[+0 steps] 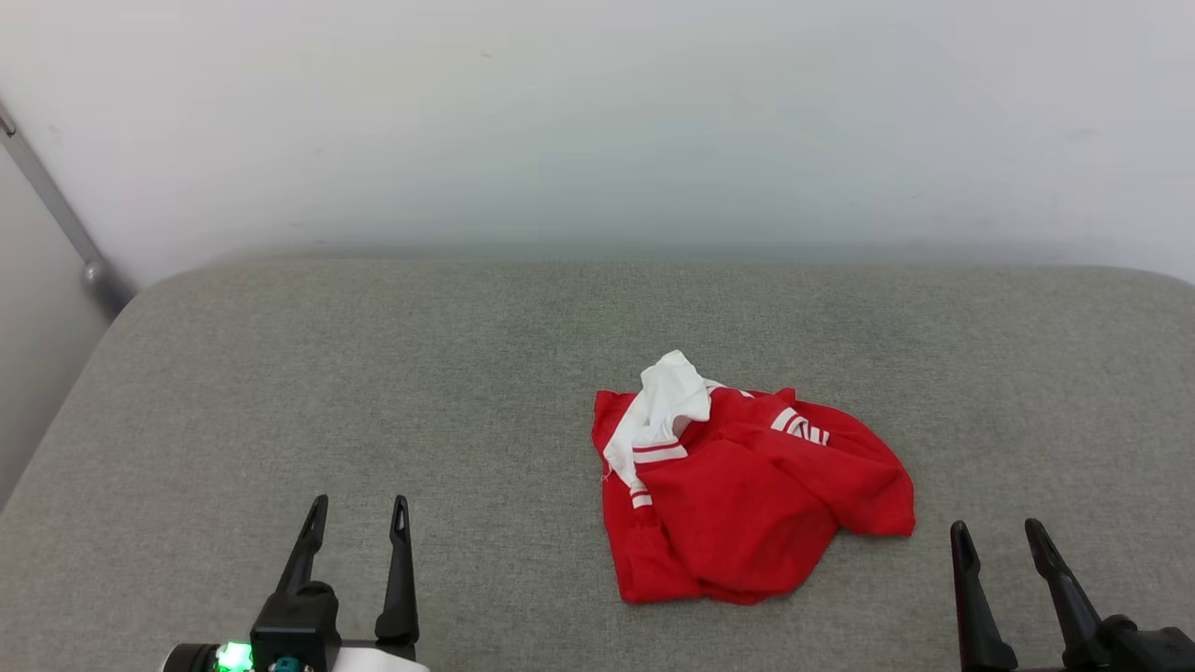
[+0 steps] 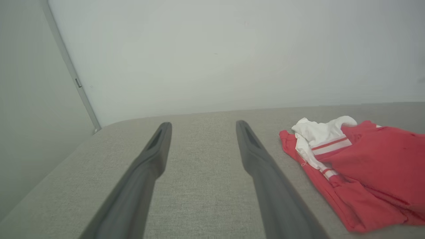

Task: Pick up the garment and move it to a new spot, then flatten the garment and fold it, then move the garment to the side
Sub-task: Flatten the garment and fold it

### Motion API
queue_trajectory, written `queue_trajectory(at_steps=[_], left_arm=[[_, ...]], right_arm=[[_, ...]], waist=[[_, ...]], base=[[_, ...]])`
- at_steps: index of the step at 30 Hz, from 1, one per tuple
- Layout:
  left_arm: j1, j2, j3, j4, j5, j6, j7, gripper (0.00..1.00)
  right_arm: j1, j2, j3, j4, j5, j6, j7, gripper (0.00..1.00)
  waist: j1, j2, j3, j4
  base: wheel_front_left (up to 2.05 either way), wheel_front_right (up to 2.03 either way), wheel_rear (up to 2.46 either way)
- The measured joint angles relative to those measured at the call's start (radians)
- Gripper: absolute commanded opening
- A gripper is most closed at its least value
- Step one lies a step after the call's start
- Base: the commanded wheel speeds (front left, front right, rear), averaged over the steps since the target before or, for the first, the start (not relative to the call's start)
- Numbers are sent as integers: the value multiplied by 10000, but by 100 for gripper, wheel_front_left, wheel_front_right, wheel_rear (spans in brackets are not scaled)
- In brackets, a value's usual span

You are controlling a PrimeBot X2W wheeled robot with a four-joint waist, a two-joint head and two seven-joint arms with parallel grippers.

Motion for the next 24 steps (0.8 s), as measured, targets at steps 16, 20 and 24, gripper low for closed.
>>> queue_trajectory(at_steps=[16, 20, 24], left_arm=[[557, -1208, 1365, 263, 993, -1561, 0, 100], [576, -1425, 1616, 337, 1166, -1831, 0, 100], [592, -1569, 1837, 401, 1337, -2036, 0, 100]], right_arm=[[169, -2, -58, 79, 267, 0, 0, 100], [169, -2, -48, 81, 290, 0, 0, 100], [169, -2, -23, 86, 305, 2, 0, 100]], waist=[[0, 0, -160, 42], [0, 1, -174, 61], [0, 1, -183, 66]], base=[[0, 0, 0], [0, 0, 0], [0, 0, 0]])
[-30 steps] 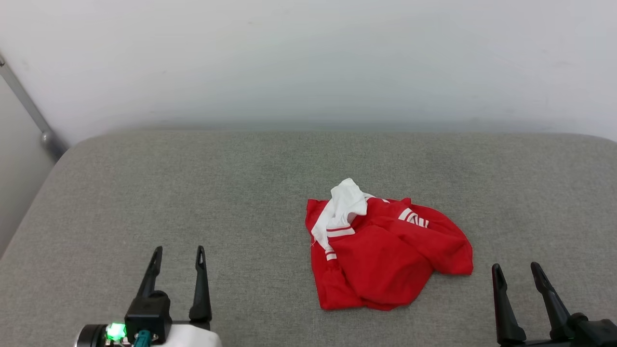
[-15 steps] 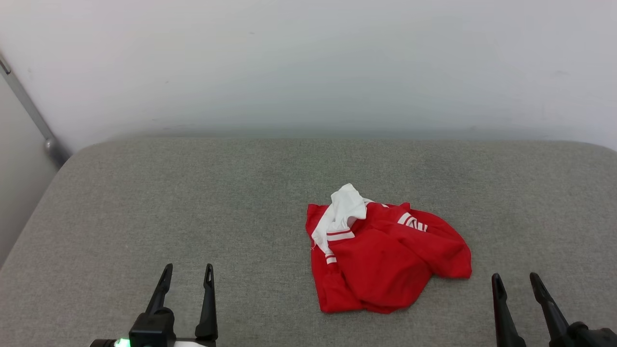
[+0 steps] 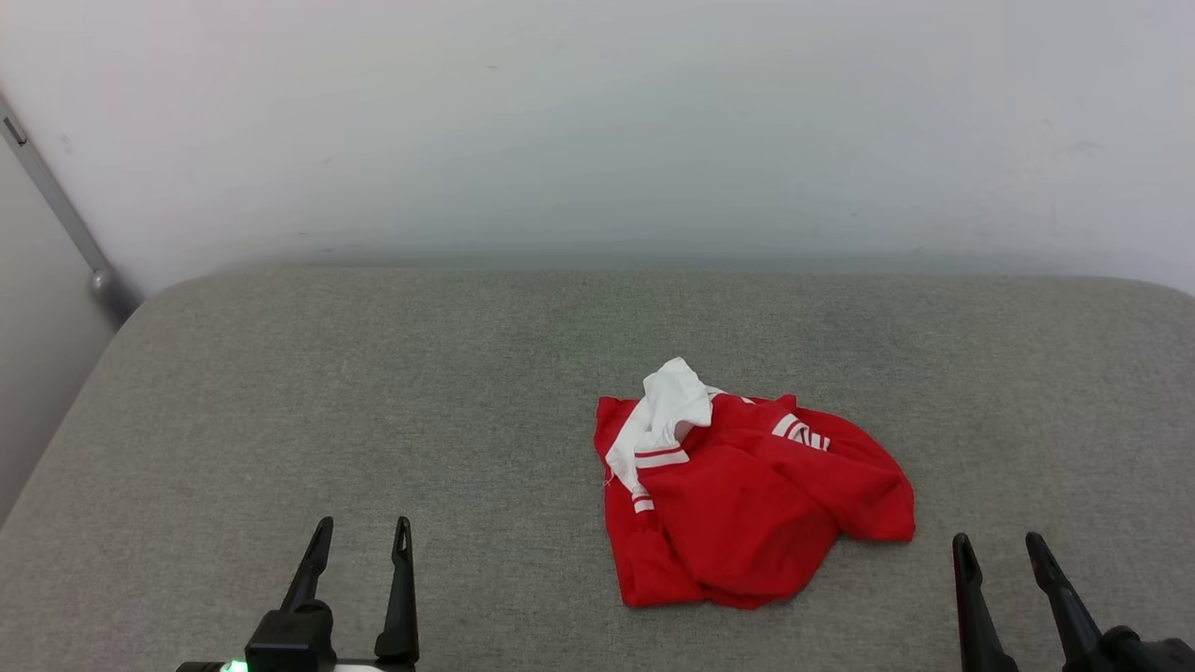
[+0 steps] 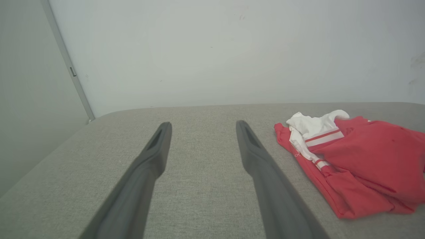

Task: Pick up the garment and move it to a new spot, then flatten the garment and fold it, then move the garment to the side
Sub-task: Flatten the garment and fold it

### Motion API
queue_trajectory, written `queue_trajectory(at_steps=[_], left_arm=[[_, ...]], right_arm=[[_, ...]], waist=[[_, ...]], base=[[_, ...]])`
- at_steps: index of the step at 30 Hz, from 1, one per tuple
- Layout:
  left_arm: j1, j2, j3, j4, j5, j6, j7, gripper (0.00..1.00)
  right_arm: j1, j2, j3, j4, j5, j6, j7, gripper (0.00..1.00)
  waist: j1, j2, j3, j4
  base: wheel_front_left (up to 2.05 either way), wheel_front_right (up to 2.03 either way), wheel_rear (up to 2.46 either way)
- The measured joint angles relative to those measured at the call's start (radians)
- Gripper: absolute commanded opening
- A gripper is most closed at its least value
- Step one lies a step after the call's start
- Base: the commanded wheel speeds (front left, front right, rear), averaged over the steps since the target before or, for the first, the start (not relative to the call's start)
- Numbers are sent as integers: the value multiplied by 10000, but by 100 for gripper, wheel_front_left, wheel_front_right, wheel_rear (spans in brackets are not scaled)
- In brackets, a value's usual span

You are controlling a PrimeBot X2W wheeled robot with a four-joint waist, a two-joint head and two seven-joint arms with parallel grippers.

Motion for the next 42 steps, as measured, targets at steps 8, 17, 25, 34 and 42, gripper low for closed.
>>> queue_trajectory(at_steps=[8, 17, 25, 34, 42], left_arm=[[11, -272, 360, 79, 272, -349, 0, 100], [6, -454, 696, 180, 500, -621, 0, 100], [-1183, -364, 750, 433, 784, -1097, 0, 100], [-4544, 268, -19, 1833, 1302, -1862, 180, 100], [-7649, 445, -1373, 3344, 982, -2222, 1618, 100]], right_arm=[[0, 0, 13, 2, 29, -2, 0, 100], [0, 0, 33, 13, 40, -2, 0, 100], [-99, 0, 90, 38, 42, -2, 0, 100], [-456, 0, 115, 17, 0, 0, 0, 100], [-745, 0, 207, 27, 29, -2, 0, 100]], waist=[[0, 0, -1, 0], [0, 0, 35, -37], [0, 0, 202, -200], [1, 0, 669, -552], [1, 0, 1225, -984]], base=[[0, 0, 0], [0, 0, 0], [0, 0, 0], [0, 0, 0], [0, 0, 0]])
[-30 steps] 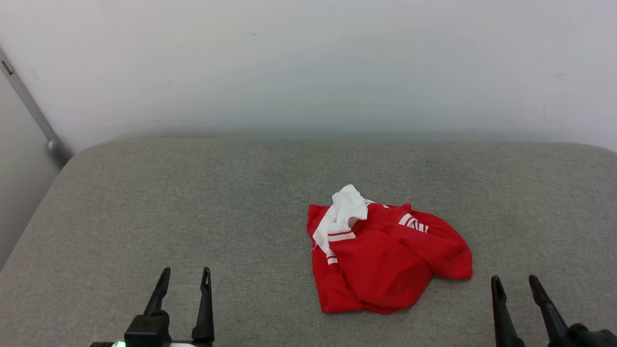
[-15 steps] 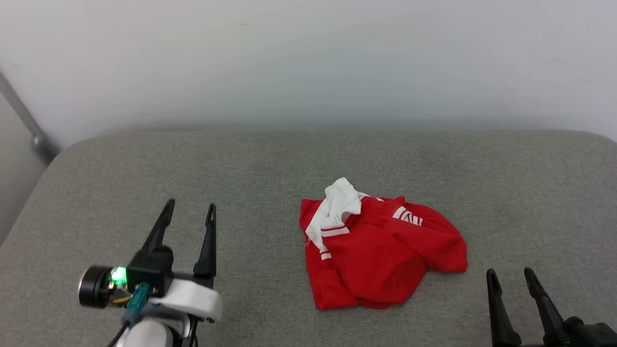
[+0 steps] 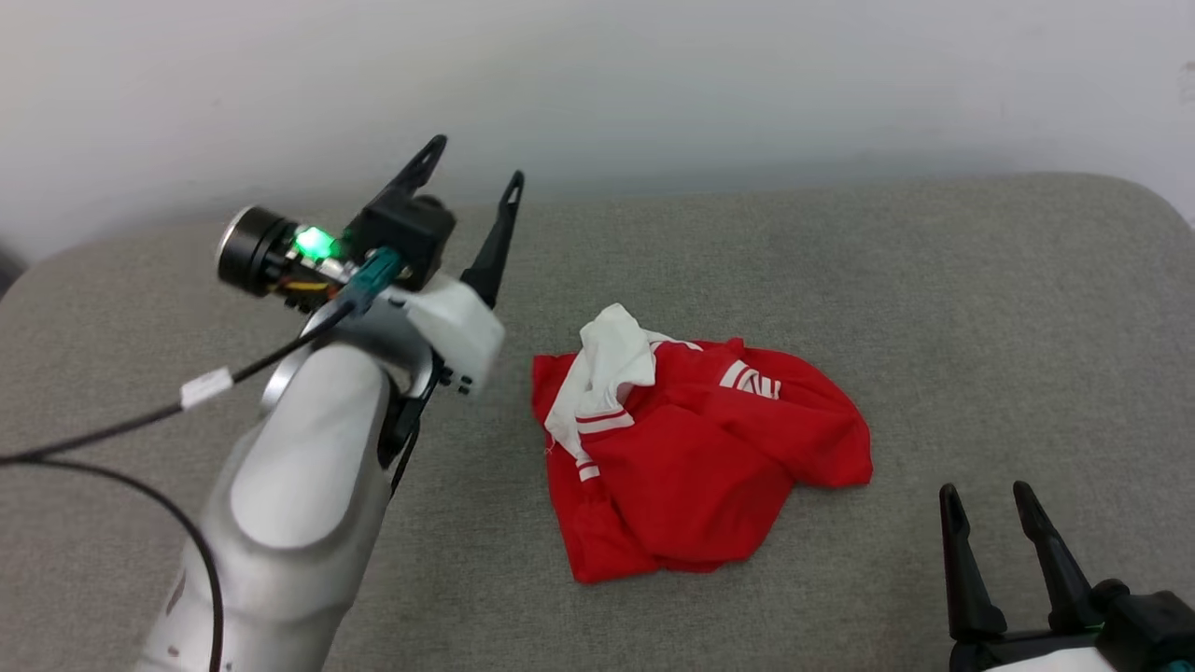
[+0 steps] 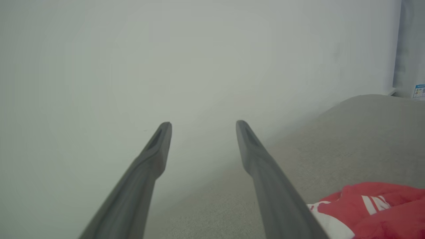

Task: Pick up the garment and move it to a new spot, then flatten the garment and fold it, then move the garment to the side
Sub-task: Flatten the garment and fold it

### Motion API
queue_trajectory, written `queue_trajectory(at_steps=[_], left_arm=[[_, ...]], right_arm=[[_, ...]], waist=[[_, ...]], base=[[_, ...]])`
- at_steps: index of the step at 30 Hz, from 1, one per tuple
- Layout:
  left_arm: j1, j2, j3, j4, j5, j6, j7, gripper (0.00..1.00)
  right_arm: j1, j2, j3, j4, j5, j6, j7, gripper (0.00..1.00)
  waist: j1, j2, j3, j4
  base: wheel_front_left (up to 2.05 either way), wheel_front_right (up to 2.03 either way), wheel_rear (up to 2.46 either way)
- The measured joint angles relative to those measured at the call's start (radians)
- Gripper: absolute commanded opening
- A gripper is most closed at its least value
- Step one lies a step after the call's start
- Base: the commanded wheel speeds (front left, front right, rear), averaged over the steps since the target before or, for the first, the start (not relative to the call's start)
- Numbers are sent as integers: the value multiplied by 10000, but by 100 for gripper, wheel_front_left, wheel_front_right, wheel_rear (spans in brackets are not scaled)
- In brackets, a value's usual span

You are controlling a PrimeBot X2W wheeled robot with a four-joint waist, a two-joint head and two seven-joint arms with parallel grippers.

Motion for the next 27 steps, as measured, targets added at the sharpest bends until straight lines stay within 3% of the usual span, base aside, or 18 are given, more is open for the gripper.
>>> queue_trajectory(at_steps=[3, 8, 9, 16, 20, 27], left_arm=[[-976, 167, -1218, 443, -608, -29, 698, 100], [-2251, 571, -3668, 941, -2688, -36, 2644, 100], [-3448, 1360, -6205, 800, -4928, -38, 5152, 100], [-4867, 2491, -9076, -119, -7461, -36, 8174, 100], [-5315, 2959, -9808, -663, -8255, -36, 9216, 100], [-5186, 3396, -10006, -1321, -7969, -36, 10284, 100]], right_arm=[[-160, 4, -6, 8, 50, 0, 0, 100], [-478, 2, 8, 2, 138, 0, 0, 100], [-807, 2, 100, -4, 284, 0, 0, 100], [-1176, 0, 224, 21, 464, 0, 0, 100], [-1440, 2, 255, 38, 602, 0, 0, 100], [-1756, 0, 242, 42, 709, 0, 0, 100]], waist=[[0, 0, 215, -206], [0, 0, 652, -516], [1, 0, 1159, -790], [0, 0, 1815, -1203], [1, 0, 2156, -1443], [0, 0, 2625, -1802]], base=[[0, 0, 0], [0, 0, 0], [0, 0, 0], [0, 0, 0], [0, 0, 0], [0, 0, 0]])
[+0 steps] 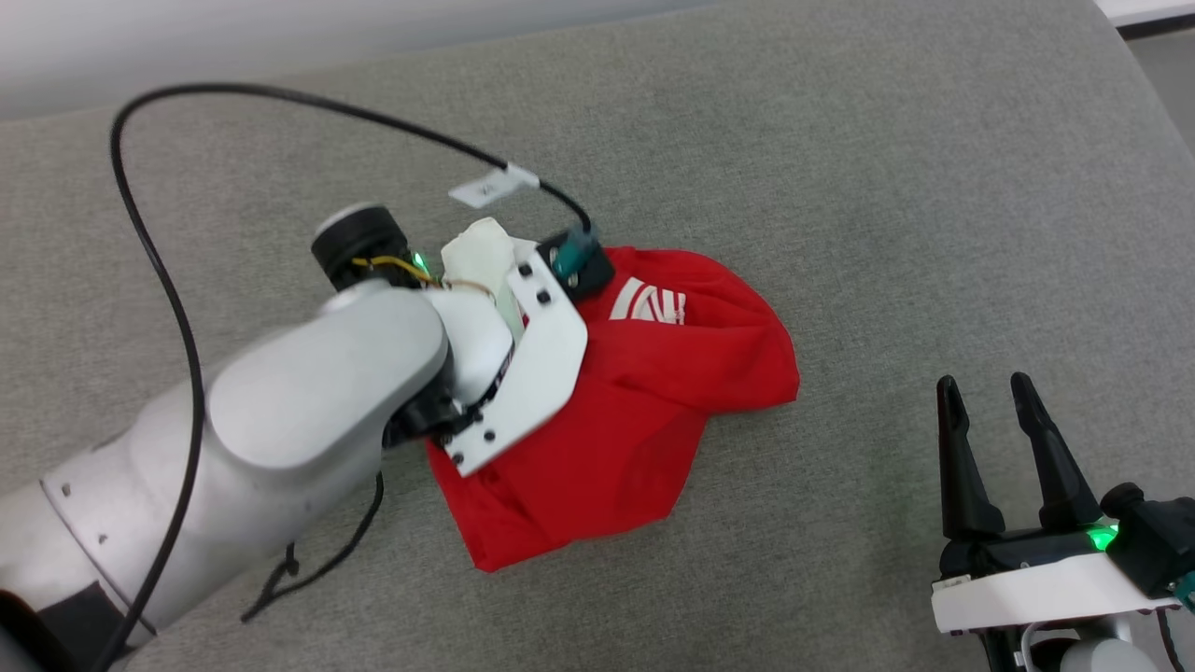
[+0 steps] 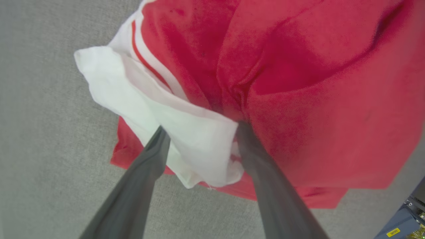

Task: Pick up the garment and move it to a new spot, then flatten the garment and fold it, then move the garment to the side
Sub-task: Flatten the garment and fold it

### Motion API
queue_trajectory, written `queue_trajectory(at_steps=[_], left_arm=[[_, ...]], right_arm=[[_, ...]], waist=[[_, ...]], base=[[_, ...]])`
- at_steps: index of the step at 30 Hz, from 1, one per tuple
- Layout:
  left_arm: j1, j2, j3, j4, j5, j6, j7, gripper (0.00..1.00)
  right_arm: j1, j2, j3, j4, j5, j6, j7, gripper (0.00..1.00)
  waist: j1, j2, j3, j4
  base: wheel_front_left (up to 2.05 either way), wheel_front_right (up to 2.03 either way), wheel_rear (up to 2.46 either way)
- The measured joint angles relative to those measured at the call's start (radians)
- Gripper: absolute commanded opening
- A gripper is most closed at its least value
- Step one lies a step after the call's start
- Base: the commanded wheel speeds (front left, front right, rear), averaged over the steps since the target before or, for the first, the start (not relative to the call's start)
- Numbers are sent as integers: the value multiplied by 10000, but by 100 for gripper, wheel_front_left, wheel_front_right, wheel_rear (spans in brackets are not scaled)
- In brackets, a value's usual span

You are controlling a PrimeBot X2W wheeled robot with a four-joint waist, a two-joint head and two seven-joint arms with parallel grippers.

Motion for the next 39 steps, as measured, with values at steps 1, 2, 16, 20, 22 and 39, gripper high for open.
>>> queue_trajectory(at_steps=[1, 2, 16, 20, 22, 39], left_arm=[[123, 21, 0, -86, 63, 0, 123, 100], [240, 40, -8, -157, 86, 0, 293, 100], [584, 107, -19, -957, 838, 0, -545, 0], [593, 10, -17, -1172, 802, 0, -1904, 0], [626, 98, -19, -1202, 830, 0, -2642, 0], [3750, 2644, 1471, -608, -752, 1705, -6604, 0]], right_arm=[[-9, 2, -10, 0, 10, 0, 0, 100], [-9, 2, -17, 0, 10, 0, 0, 100], [-109, 0, -117, 67, -136, 0, 0, 100], [172, 2, -259, 102, -320, 0, 0, 100], [302, -2, -299, 100, -424, 0, 0, 100], [933, 2, -322, 42, -807, 0, 0, 100]], waist=[[0, 0, 56, -31], [0, 0, 100, -56], [0, 0, -50, 238], [-1, 0, -383, 631], [-1, 0, -552, 897], [-2, 0, -1602, 3026]], base=[[0, 0, 0], [0, 0, 0], [0, 0, 0], [0, 0, 0], [0, 0, 0], [0, 0, 0]])
